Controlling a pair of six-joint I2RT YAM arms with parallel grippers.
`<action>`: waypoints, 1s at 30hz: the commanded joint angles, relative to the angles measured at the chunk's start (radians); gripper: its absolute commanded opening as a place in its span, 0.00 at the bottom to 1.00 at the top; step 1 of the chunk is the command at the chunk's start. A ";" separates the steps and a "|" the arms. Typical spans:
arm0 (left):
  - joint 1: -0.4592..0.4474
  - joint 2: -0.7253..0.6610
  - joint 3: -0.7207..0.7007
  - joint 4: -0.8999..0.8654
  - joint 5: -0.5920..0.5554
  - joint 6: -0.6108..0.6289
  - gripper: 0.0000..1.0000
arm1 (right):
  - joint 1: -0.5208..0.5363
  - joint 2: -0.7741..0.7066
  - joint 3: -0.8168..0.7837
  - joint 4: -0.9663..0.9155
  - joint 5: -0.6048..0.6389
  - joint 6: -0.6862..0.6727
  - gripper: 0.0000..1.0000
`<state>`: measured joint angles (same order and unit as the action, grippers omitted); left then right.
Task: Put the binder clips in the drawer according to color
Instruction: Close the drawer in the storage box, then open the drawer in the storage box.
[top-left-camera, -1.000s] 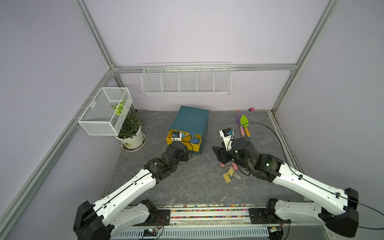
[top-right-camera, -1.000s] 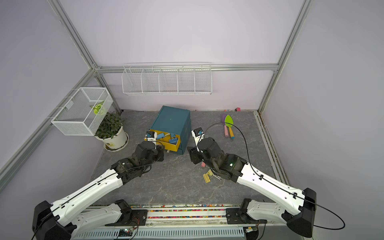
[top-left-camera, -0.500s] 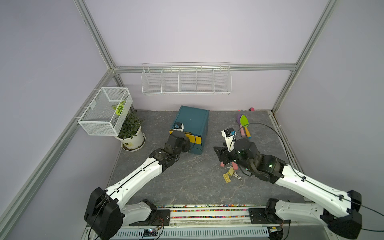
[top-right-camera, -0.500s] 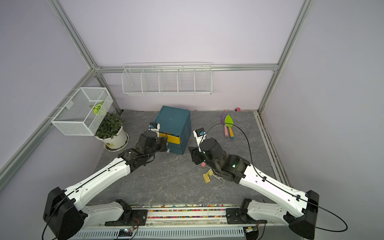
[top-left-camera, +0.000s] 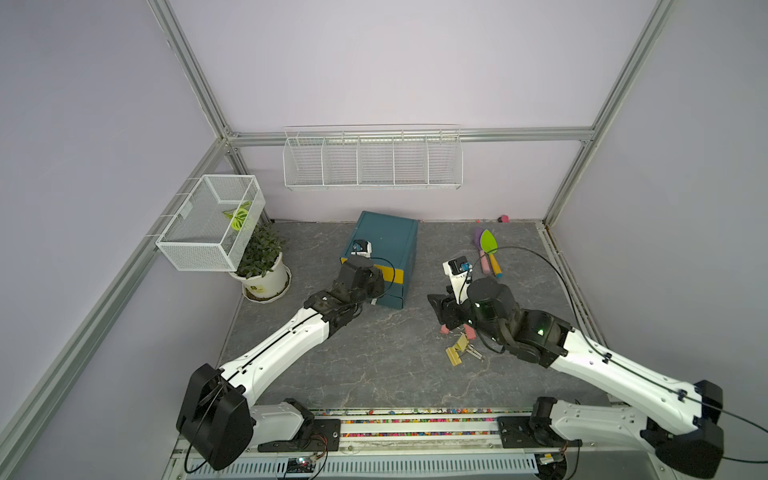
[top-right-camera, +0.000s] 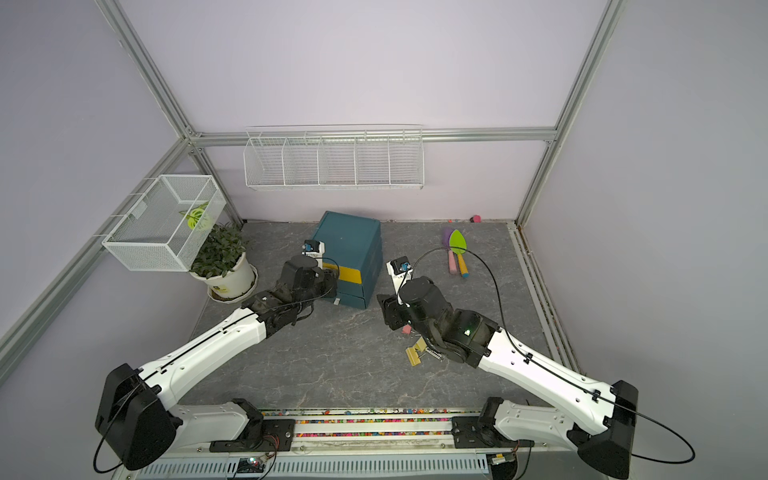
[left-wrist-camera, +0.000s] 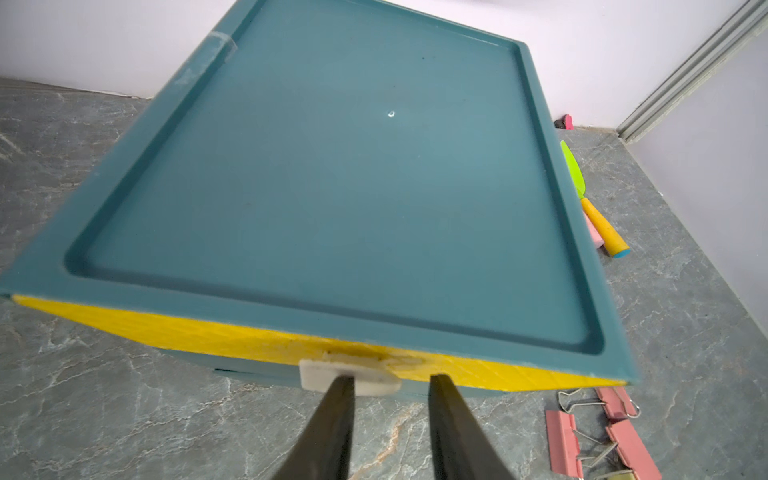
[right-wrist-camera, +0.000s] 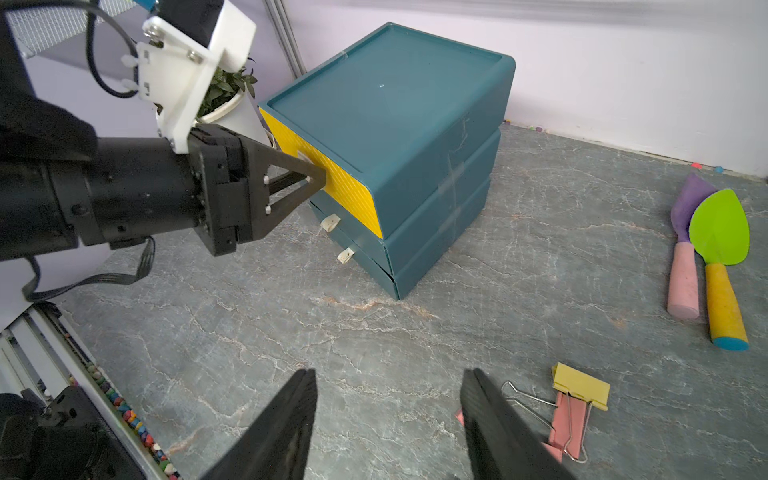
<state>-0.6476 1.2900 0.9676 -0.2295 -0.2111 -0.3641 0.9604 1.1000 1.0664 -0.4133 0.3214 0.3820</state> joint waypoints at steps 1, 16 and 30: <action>0.008 -0.046 -0.032 0.018 0.015 -0.032 0.46 | -0.005 -0.027 -0.033 -0.015 0.025 0.017 0.62; 0.147 -0.087 -0.278 0.217 0.258 -0.204 0.44 | -0.055 -0.053 -0.092 -0.005 -0.011 0.041 0.61; 0.215 -0.104 -0.444 0.452 0.420 -0.652 0.45 | -0.070 -0.059 -0.095 -0.002 -0.024 0.039 0.61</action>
<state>-0.4515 1.2011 0.5488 0.1314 0.1616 -0.8814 0.8997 1.0588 0.9897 -0.4145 0.3088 0.4080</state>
